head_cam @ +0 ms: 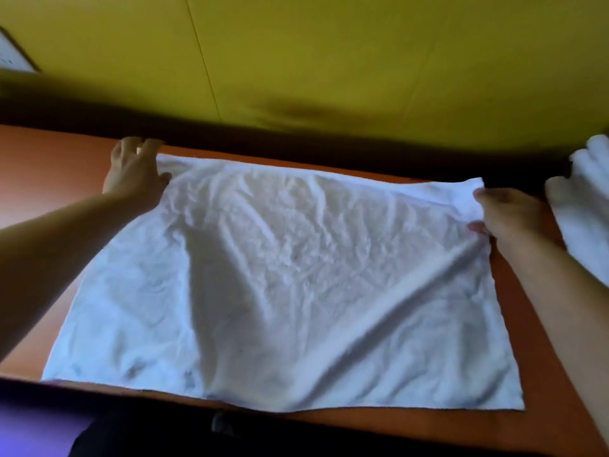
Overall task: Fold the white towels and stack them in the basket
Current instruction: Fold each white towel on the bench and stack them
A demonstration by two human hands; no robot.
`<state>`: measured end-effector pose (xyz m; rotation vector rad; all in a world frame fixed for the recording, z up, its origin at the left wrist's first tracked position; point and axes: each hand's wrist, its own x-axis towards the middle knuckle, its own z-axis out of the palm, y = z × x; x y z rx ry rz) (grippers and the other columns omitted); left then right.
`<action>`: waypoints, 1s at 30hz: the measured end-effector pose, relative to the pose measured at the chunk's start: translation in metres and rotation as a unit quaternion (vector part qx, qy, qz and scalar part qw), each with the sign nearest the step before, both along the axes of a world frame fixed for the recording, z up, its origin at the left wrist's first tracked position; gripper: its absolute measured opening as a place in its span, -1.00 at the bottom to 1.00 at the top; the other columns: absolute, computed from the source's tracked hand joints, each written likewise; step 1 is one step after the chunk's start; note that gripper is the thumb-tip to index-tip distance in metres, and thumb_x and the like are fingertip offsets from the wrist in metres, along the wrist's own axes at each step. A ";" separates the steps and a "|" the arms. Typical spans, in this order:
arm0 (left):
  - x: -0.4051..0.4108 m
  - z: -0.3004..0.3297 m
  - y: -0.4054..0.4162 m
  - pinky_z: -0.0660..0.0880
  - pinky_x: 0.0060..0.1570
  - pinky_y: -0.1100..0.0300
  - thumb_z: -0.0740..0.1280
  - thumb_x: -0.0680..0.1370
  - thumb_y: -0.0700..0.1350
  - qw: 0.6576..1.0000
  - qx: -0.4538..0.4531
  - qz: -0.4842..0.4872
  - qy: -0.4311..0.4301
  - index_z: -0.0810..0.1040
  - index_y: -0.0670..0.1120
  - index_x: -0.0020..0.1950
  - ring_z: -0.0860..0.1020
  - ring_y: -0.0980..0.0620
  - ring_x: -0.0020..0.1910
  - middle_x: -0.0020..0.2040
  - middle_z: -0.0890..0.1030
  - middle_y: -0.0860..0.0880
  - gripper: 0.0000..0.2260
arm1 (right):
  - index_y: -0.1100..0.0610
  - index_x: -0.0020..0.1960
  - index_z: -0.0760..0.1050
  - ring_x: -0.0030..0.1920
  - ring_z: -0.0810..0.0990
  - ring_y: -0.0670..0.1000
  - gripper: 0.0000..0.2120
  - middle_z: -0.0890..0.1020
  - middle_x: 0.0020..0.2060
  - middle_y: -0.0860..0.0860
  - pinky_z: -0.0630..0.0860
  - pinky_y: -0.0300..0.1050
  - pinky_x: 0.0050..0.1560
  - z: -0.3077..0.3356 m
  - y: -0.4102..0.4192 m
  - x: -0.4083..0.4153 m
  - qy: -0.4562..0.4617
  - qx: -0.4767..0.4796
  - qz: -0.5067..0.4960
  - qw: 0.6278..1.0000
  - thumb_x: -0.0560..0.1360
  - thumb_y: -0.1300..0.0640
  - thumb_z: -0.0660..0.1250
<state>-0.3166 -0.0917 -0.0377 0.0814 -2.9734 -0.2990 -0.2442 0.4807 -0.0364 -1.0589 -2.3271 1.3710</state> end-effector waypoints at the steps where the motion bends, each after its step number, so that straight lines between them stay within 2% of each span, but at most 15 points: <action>1: 0.005 -0.003 0.002 0.35 0.30 -0.27 0.43 0.53 -0.14 1.000 -0.011 0.001 -0.007 0.37 -0.11 0.44 0.31 -0.40 0.35 0.37 0.34 -0.34 -0.49 | 0.11 0.04 0.60 -0.24 0.65 0.10 -0.87 0.69 -0.02 0.08 0.66 0.07 -0.06 -0.005 0.002 0.001 -0.019 0.020 0.014 1.000 0.52 0.11 0.41; 2: 0.013 -0.003 0.008 0.37 0.25 -0.27 0.43 0.53 -0.13 1.000 -0.022 0.000 -0.006 0.40 -0.11 0.42 0.33 -0.41 0.32 0.36 0.37 -0.33 -0.52 | 0.11 0.06 0.61 -0.17 0.65 0.10 -0.85 0.69 0.02 0.09 0.62 0.09 0.00 -0.009 0.003 0.003 -0.033 0.048 0.030 0.998 0.50 0.11 0.42; 5: 0.052 0.000 0.052 0.40 0.19 -0.23 0.41 0.53 -0.09 0.997 -0.025 -0.063 0.023 0.51 -0.09 0.33 0.42 -0.38 0.21 0.28 0.47 -0.28 -0.62 | 0.18 0.22 0.59 0.02 0.58 0.03 -0.70 0.60 0.01 0.02 0.41 -0.13 0.01 -0.010 0.001 0.010 -0.049 0.099 0.087 0.990 0.53 0.09 0.42; 6: 0.067 0.002 0.073 0.40 0.18 -0.21 0.41 0.53 -0.08 0.995 -0.014 -0.092 0.025 0.53 -0.09 0.31 0.44 -0.36 0.19 0.25 0.50 -0.26 -0.65 | 0.18 0.19 0.59 0.02 0.56 0.04 -0.73 0.58 -0.01 0.04 0.37 -0.15 0.01 -0.009 0.000 0.009 -0.051 0.097 0.104 0.989 0.55 0.08 0.41; 8: 0.104 0.000 0.116 0.41 0.13 -0.16 0.42 0.54 -0.06 0.987 0.008 -0.155 0.027 0.56 -0.06 0.26 0.46 -0.32 0.15 0.21 0.54 -0.18 -0.69 | 0.14 -0.08 0.55 -0.13 0.55 0.03 -0.87 0.58 -0.16 0.06 0.34 -0.12 -0.04 -0.008 0.000 0.009 -0.064 0.101 0.132 0.984 0.55 0.07 0.39; 9: 0.122 -0.001 0.137 0.42 0.11 -0.14 0.42 0.54 -0.05 0.982 0.018 -0.185 0.026 0.57 -0.05 0.25 0.47 -0.30 0.13 0.19 0.55 -0.15 -0.71 | 0.14 -0.17 0.52 -0.20 0.53 0.01 -0.82 0.57 -0.24 0.06 0.36 -0.08 -0.06 -0.007 0.002 0.008 -0.066 0.106 0.143 0.982 0.54 0.06 0.37; 10: 0.142 -0.002 0.160 0.44 0.10 -0.13 0.42 0.53 -0.04 0.976 0.030 -0.214 0.025 0.58 -0.03 0.23 0.49 -0.27 0.11 0.17 0.56 -0.12 -0.72 | 0.15 -0.15 0.54 -0.19 0.55 0.03 -0.82 0.59 -0.23 0.08 0.40 -0.04 -0.04 -0.006 0.003 0.010 -0.070 0.108 0.147 0.981 0.54 0.06 0.37; 11: 0.159 -0.005 0.181 0.44 0.09 -0.11 0.42 0.53 -0.04 0.969 0.045 -0.241 0.024 0.58 -0.02 0.22 0.49 -0.25 0.10 0.16 0.57 -0.10 -0.73 | 0.18 -0.02 0.60 -0.08 0.59 0.07 -0.82 0.64 -0.12 0.11 0.45 0.00 0.04 -0.006 0.004 0.012 -0.072 0.102 0.147 0.981 0.54 0.06 0.37; 13: 0.191 -0.011 0.223 0.45 0.06 -0.08 0.42 0.52 -0.05 0.956 0.070 -0.285 0.030 0.59 -0.03 0.19 0.50 -0.21 0.07 0.12 0.58 -0.07 -0.74 | 0.19 0.25 0.57 0.17 0.59 0.13 -0.68 0.64 0.16 0.15 0.47 0.01 0.21 -0.005 0.007 0.016 -0.071 0.076 0.143 0.984 0.56 0.07 0.38; 15: 0.217 -0.016 0.260 0.46 0.02 -0.05 0.42 0.49 -0.08 0.944 0.080 -0.319 0.037 0.61 -0.03 0.15 0.52 -0.19 0.03 0.08 0.59 -0.05 -0.77 | 0.17 0.34 0.53 0.25 0.57 0.12 -0.62 0.60 0.27 0.12 0.46 -0.04 0.25 -0.003 0.007 0.021 -0.069 0.065 0.146 0.985 0.55 0.09 0.39; 19: 0.254 -0.023 0.317 0.47 -0.02 -0.02 0.44 0.45 -0.08 0.926 0.083 -0.367 0.034 0.62 -0.05 0.07 0.54 -0.18 -0.03 0.03 0.60 -0.06 -0.78 | 0.14 0.32 0.55 0.10 0.61 0.01 -0.61 0.64 0.21 0.08 0.50 -0.13 0.15 -0.003 0.011 0.025 -0.056 0.045 0.150 0.986 0.51 0.10 0.41; 22: 0.274 -0.024 0.347 0.46 -0.02 -0.02 0.44 0.46 0.00 0.921 0.079 -0.380 0.013 0.62 -0.03 0.07 0.53 -0.16 -0.03 0.04 0.60 -0.04 -0.77 | 0.13 0.29 0.58 0.17 0.63 0.04 -0.61 0.66 0.19 0.07 0.53 -0.07 0.24 -0.006 0.015 0.025 -0.051 0.041 0.150 0.987 0.48 0.08 0.43; 25: 0.290 -0.027 0.369 0.45 -0.02 -0.04 0.39 0.45 0.13 0.903 0.066 -0.424 -0.031 0.58 -0.02 0.14 0.49 -0.14 -0.03 0.07 0.56 -0.04 -0.66 | 0.11 0.30 0.58 0.18 0.62 0.02 -0.61 0.65 0.20 0.04 0.51 -0.10 0.22 -0.007 0.018 0.026 -0.050 0.041 0.155 0.986 0.49 0.05 0.42; 27: 0.296 -0.030 0.375 0.45 -0.06 -0.04 0.42 0.42 0.14 0.899 0.056 -0.432 -0.049 0.58 -0.03 0.15 0.48 -0.14 -0.05 0.09 0.54 -0.04 -0.62 | 0.11 0.30 0.57 0.19 0.61 0.02 -0.61 0.65 0.21 0.04 0.49 -0.13 0.21 -0.010 0.020 0.029 -0.042 0.042 0.160 0.985 0.50 0.04 0.42; 30: 0.299 -0.036 0.378 0.43 -0.14 -0.02 0.43 0.44 0.07 0.908 0.060 -0.413 -0.033 0.59 -0.01 0.06 0.48 -0.12 -0.10 0.06 0.55 -0.03 -0.74 | 0.14 0.30 0.58 0.21 0.60 0.01 -0.62 0.65 0.21 0.05 0.45 -0.20 0.17 -0.018 0.022 0.034 -0.025 0.067 0.173 0.982 0.53 0.03 0.40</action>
